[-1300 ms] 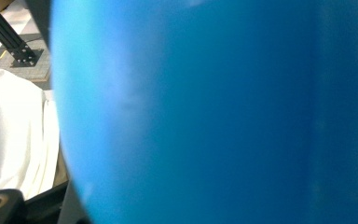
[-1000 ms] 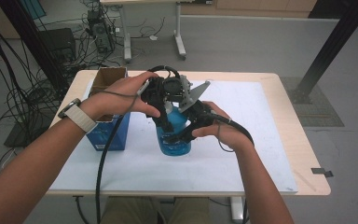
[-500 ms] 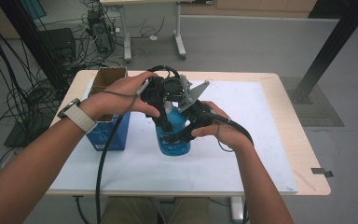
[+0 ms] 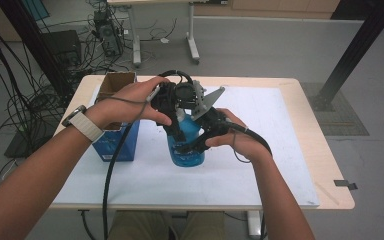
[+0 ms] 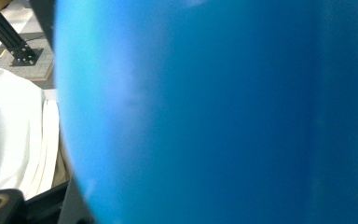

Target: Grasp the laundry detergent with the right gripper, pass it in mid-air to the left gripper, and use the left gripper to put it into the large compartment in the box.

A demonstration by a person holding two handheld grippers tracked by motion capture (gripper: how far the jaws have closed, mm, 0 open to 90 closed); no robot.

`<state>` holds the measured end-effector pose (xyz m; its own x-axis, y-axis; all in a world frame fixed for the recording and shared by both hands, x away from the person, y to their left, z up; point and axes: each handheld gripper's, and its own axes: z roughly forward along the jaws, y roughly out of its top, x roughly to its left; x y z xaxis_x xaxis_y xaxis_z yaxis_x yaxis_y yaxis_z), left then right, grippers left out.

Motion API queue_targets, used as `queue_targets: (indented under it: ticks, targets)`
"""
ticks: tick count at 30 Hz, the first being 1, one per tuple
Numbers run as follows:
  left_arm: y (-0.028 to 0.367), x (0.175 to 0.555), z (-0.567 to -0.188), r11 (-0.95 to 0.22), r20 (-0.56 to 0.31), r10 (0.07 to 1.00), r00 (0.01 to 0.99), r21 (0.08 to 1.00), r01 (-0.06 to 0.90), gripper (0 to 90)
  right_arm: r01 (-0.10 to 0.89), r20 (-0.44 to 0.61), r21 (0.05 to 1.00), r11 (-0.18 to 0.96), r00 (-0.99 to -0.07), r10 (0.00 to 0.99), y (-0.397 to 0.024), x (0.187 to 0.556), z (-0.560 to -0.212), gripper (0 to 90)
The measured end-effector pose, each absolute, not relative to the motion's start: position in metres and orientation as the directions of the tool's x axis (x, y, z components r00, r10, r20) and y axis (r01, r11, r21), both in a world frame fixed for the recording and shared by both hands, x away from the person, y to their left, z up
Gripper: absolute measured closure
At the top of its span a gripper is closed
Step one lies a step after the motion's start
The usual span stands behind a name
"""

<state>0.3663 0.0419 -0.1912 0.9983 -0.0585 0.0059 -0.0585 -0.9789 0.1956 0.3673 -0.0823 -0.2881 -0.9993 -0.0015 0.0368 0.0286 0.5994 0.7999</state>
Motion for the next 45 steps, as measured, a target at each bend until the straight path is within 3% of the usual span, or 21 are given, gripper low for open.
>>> queue_targets:
  ticks: [42,43,45]
  targets:
    - [0.0429,0.3634,-0.1883,-0.979,0.007,-0.052,0.999,0.197,-0.053,37.3,0.002,0.013,0.81,0.587,-1.0,-0.014,-0.0805,0.3648,-0.2874,41.9]
    - [0.0427,0.3632,-0.1883,-0.981,0.011,-0.048,0.999,0.187,-0.049,37.4,0.002,0.011,0.807,0.59,-1.0,-0.012,-0.0808,0.3643,-0.287,40.6]
    - [0.0425,0.3631,-0.1895,-0.984,0.018,-0.046,0.999,0.172,-0.049,37.3,0.02,0.025,0.804,0.595,-1.0,0.001,-0.0829,0.3633,-0.2868,29.1]
